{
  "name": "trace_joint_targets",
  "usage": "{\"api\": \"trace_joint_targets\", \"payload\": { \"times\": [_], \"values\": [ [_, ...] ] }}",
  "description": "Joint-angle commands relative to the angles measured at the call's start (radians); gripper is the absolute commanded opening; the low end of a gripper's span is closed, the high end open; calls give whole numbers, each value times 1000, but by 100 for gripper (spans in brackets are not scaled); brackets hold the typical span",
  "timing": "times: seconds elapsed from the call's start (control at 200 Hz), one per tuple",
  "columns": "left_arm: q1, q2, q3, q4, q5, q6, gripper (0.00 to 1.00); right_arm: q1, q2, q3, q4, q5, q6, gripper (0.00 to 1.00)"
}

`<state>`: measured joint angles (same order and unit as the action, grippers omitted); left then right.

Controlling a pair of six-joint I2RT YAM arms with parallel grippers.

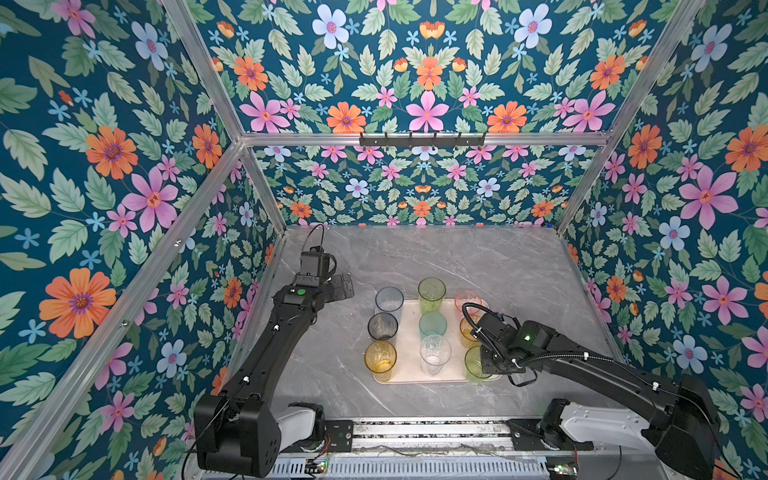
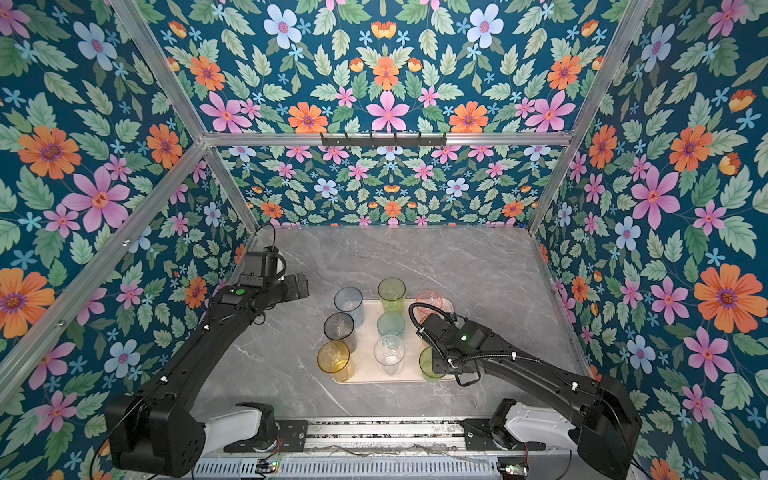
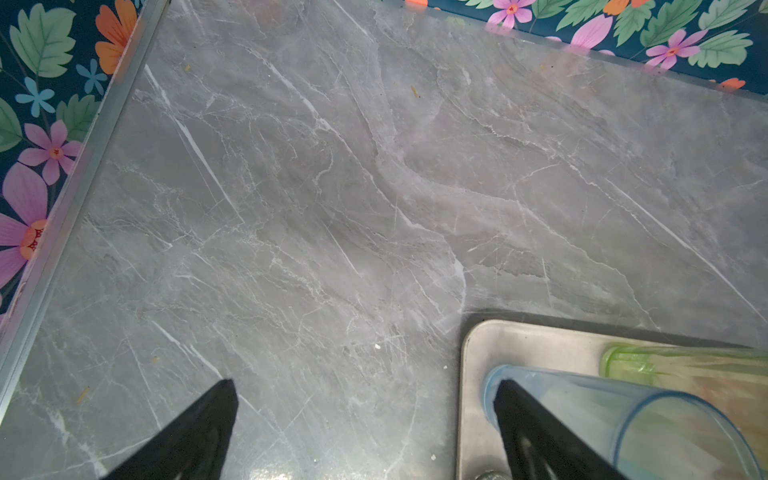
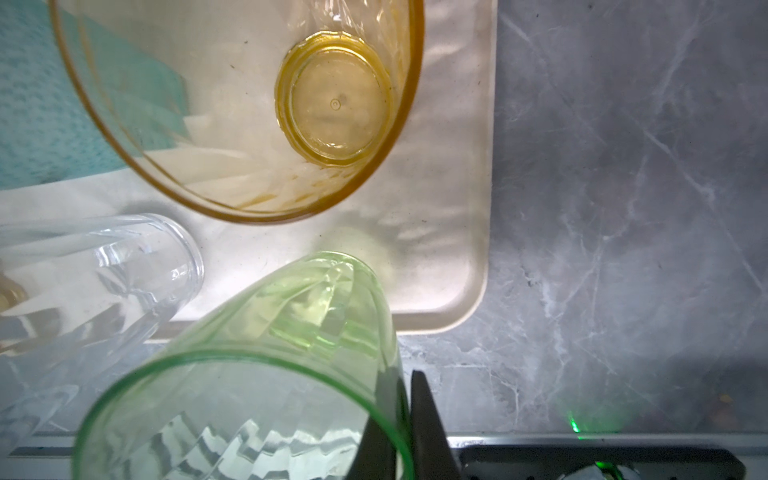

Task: Place the glasses into the tray
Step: 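Lower the green glass onto the tray's near corner beside the amber-yellow glass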

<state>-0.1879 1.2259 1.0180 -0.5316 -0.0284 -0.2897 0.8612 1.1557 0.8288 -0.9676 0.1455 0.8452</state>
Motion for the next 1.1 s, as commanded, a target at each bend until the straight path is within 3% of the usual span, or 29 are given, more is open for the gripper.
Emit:
{"api": "trace_joint_targets", "payload": {
  "times": [0.0, 1.095],
  "values": [
    [2, -6, 1, 8, 1, 1, 99, 1, 7, 6, -10, 29, 28, 0],
    [-1, -1, -1, 8, 4, -1, 99, -23, 63, 1, 39, 40, 15, 0]
  ]
}}
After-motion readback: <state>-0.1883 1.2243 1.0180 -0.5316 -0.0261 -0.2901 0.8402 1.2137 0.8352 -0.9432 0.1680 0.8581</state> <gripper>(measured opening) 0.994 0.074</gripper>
